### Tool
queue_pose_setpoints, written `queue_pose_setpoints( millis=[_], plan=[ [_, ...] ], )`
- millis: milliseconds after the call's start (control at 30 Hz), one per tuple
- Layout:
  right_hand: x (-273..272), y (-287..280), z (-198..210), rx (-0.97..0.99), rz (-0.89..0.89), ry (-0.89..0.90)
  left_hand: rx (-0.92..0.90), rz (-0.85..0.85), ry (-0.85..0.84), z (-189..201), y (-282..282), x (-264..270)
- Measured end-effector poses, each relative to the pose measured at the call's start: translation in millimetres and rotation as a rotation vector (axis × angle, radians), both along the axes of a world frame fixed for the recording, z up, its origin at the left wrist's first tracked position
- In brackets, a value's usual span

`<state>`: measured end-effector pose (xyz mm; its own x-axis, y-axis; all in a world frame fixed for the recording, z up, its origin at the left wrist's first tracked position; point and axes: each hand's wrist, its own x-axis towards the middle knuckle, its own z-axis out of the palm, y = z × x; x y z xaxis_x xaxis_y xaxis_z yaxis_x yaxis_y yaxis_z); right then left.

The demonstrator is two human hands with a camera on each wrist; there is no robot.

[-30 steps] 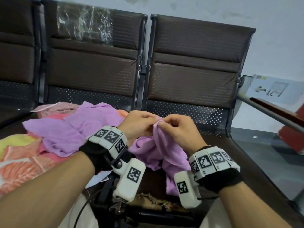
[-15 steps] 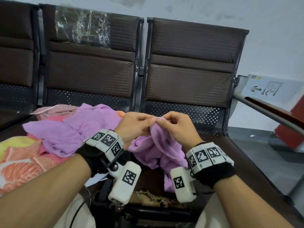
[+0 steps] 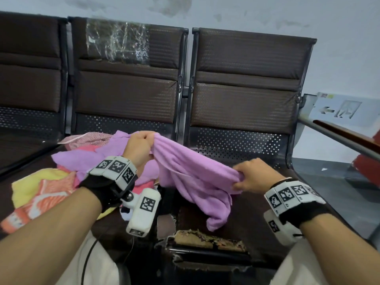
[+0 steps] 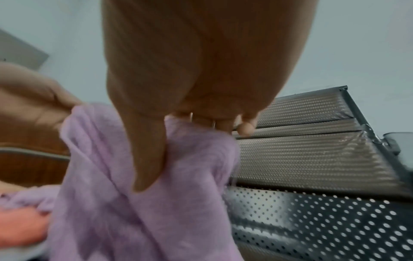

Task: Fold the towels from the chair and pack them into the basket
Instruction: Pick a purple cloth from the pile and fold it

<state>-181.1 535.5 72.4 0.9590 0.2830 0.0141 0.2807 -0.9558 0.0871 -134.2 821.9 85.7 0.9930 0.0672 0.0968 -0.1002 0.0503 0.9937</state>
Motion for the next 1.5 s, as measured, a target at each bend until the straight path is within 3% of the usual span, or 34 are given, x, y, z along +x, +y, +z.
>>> queue_pose_setpoints(
  millis=[67,167,367,433,533,600,767,867,967,1033,1200,1333,1500],
  plan=[
    [-5,-4,-11,-0.153,-0.088,0.115,-0.011,0.042,0.028,-1,10,1],
    [-9,-13,-19,-0.092,-0.246,0.279,0.087,0.115,0.014,-6,23,2],
    [-15,-28,-9,0.361,-0.429,0.111,0.254,0.241,-0.022,-16,32,6],
    [-19,-29,-7,0.382,-0.452,0.123,0.305,0.262,-0.049,-19,32,7],
    [-24,-22,-6,0.386,-0.405,0.246,0.367,0.271,-0.106,-20,30,7],
    [-24,-16,-3,0.428,-0.347,0.225,0.378,0.278,-0.15,-18,28,5],
    [-20,-3,-2,0.308,-0.133,-0.166,0.427,0.268,-0.212,-14,17,3],
    [-20,4,-1,0.237,-0.026,-0.27,0.464,0.292,-0.228,-14,14,4],
    [-18,6,-3,0.115,0.003,-0.207,0.459,0.293,-0.207,-16,14,8],
    [-17,8,-6,0.084,-0.068,-0.105,0.401,0.264,-0.157,-17,13,10],
    [-14,-2,-10,0.316,-0.276,-0.054,0.435,0.158,-0.171,-16,6,4],
    [-10,-13,-4,0.563,-0.316,-0.174,0.372,0.097,-0.204,-7,-2,-6],
    [-3,-14,13,0.944,-0.503,-0.272,0.375,0.054,-0.304,21,-12,-13]
  ],
)
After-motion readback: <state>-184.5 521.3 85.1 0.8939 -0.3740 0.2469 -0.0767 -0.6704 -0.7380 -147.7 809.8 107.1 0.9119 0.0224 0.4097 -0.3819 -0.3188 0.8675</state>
